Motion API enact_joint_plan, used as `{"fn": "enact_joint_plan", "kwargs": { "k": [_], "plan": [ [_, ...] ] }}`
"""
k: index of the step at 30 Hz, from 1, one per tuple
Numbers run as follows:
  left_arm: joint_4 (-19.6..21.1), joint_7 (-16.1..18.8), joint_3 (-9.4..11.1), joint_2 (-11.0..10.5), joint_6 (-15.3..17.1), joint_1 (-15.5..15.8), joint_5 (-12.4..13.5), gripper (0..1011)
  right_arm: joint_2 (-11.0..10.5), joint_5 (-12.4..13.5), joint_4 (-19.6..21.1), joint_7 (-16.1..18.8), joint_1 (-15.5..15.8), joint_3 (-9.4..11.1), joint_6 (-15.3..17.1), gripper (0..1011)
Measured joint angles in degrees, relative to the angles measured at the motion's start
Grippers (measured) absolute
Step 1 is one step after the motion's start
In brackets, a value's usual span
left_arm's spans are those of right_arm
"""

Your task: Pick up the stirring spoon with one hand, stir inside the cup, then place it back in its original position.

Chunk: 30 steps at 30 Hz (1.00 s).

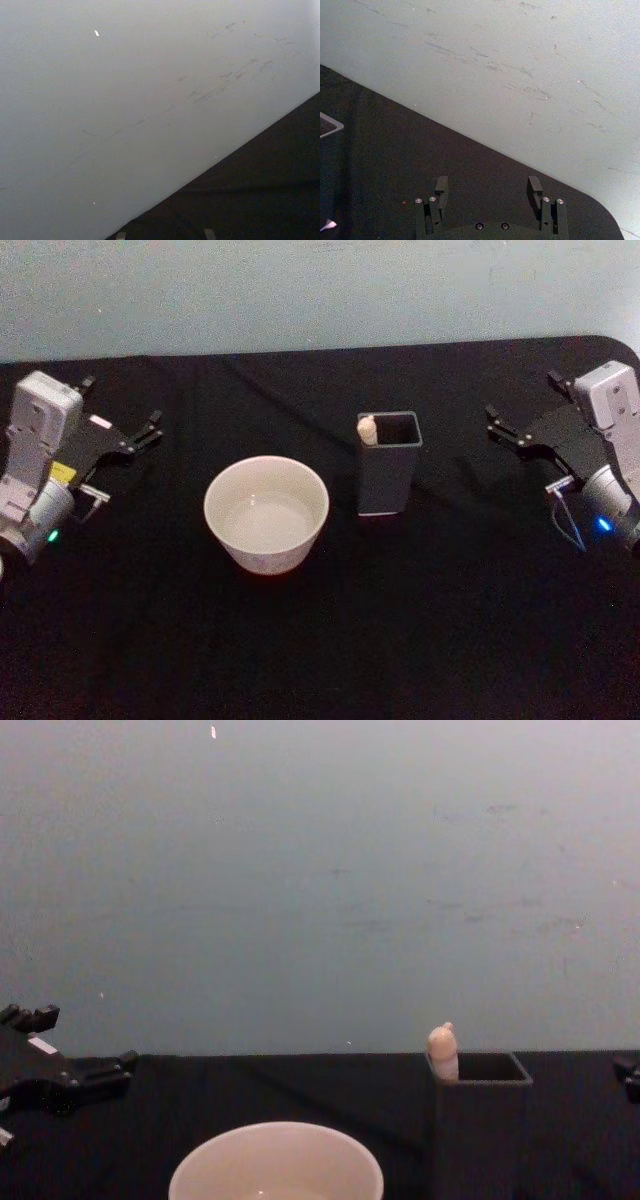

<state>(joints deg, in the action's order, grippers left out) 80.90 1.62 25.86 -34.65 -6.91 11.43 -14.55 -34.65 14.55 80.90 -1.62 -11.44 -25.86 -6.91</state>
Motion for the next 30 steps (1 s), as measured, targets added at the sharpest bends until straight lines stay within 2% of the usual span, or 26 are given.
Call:
{"fn": "enact_joint_plan", "kwargs": {
  "k": [30],
  "plan": [
    [0.0,0.0,0.0,0.0,0.0,0.0,0.0,1001,0.0,0.0,0.0,0.0,0.0,0.0,0.01,1002]
  ]
}}
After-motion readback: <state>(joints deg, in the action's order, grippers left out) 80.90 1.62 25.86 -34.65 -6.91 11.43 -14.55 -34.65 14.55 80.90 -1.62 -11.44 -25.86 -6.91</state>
